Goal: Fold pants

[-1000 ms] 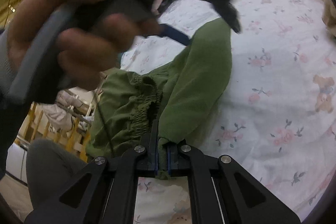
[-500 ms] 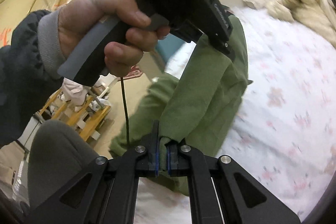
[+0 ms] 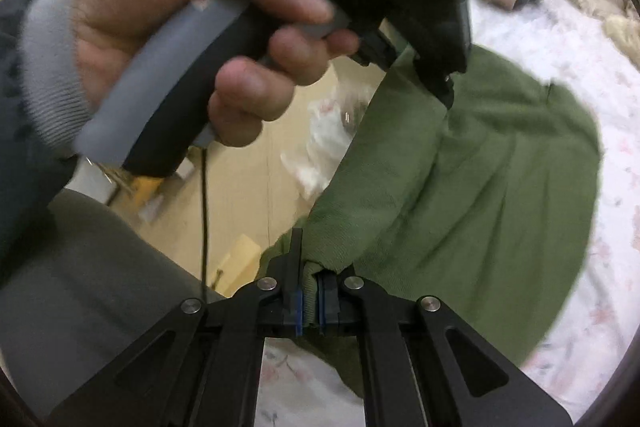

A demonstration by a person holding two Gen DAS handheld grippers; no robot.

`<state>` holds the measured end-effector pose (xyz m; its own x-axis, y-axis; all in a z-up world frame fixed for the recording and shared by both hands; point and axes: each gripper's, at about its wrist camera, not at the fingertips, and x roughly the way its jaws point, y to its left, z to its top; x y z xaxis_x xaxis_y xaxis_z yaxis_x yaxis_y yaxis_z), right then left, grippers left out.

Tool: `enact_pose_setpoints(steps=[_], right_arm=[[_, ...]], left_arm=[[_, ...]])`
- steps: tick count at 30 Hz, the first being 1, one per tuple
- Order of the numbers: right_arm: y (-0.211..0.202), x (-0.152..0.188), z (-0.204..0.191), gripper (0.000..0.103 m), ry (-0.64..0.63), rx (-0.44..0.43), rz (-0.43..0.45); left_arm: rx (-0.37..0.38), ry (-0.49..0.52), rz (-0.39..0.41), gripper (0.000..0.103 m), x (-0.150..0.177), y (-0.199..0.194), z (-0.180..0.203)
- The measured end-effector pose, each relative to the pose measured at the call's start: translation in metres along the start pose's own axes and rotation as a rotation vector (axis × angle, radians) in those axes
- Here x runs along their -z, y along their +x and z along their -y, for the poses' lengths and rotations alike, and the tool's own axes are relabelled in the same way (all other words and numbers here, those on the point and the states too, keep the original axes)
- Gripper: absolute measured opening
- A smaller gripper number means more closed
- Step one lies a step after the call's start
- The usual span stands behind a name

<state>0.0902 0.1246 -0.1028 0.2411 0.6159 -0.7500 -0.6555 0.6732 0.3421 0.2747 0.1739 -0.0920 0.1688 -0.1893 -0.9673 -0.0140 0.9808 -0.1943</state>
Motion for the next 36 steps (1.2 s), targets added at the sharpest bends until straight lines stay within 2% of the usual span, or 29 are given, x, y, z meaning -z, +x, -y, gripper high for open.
enact_pose_setpoints(steps=[1,4,5,6,7,8,9,10,12,14,16,17,18,20,21,23,26,28,29,32,34,36], right_arm=[[0.009,0.000,0.001,0.007,0.016,-0.007,-0.015],[0.023,0.005,0.003,0.014,0.067,-0.035,-0.047],[0.025,0.008,0.005,0.022,0.075,-0.063,-0.053],[0.025,0.010,0.005,0.033,0.078,-0.083,-0.063],[0.024,0.013,0.004,0.037,0.080,-0.111,-0.080],[0.022,0.016,0.002,0.044,0.079,-0.157,-0.104],[0.019,0.015,-0.003,0.045,0.072,-0.202,-0.110],[0.008,0.019,-0.004,0.044,0.059,-0.226,-0.092],[-0.026,0.027,0.003,0.043,0.058,-0.224,0.002],[-0.054,0.033,0.029,0.044,0.137,-0.154,0.069],[-0.075,0.040,0.065,0.045,0.255,-0.079,0.116],[-0.083,0.046,0.086,0.047,0.327,-0.050,0.137],[-0.085,0.051,0.102,0.060,0.387,-0.036,0.142],[-0.084,0.064,0.134,0.074,0.511,-0.002,0.129],[-0.080,0.073,0.148,0.074,0.566,-0.009,0.126],[-0.071,0.089,0.166,0.076,0.664,-0.082,0.100],[-0.037,0.116,0.174,0.084,0.780,-0.206,0.043],[-0.015,0.133,0.172,0.084,0.855,-0.299,0.031],[-0.010,0.137,0.172,0.084,0.888,-0.341,0.051],[-0.006,0.137,0.156,0.084,0.891,-0.412,0.092],[0.002,0.137,0.141,0.084,0.880,-0.447,0.074],[-0.001,0.129,0.135,0.082,0.852,-0.410,0.081]], left_arm=[[0.004,-0.017,-0.008,0.012,0.001,0.005,-0.007],[-0.005,-0.028,-0.030,0.028,-0.002,0.009,-0.017],[-0.009,-0.022,-0.007,0.034,-0.004,0.004,-0.020],[-0.031,-0.029,0.034,0.046,-0.004,-0.003,-0.025],[-0.078,-0.040,0.065,0.053,-0.002,-0.009,-0.030],[-0.139,-0.052,0.090,0.058,0.000,-0.015,-0.035],[-0.153,-0.047,0.104,0.058,0.001,-0.018,-0.036],[-0.145,-0.029,0.109,0.058,0.003,-0.020,-0.036],[-0.124,-0.019,0.113,0.058,0.006,-0.024,-0.037],[-0.055,-0.039,0.111,0.058,0.011,-0.030,-0.040],[0.045,-0.054,0.071,0.059,0.013,-0.027,-0.044],[0.098,-0.064,0.022,0.064,0.018,-0.019,-0.044],[0.119,-0.069,-0.017,0.070,0.022,-0.011,-0.043],[0.111,-0.064,-0.078,0.070,0.026,0.009,-0.041],[0.084,-0.056,-0.096,0.070,0.028,0.019,-0.040],[0.078,-0.045,-0.113,0.072,0.029,0.034,-0.039],[0.080,-0.034,-0.136,0.072,0.029,0.047,-0.041],[0.094,-0.055,-0.162,0.068,0.031,0.052,-0.046],[0.101,-0.063,-0.172,0.062,0.031,0.054,-0.047],[0.075,-0.022,-0.157,0.059,0.033,0.054,-0.041],[0.053,0.003,-0.147,0.057,0.034,0.053,-0.037],[0.040,0.008,-0.145,0.052,0.035,0.053,-0.035]])
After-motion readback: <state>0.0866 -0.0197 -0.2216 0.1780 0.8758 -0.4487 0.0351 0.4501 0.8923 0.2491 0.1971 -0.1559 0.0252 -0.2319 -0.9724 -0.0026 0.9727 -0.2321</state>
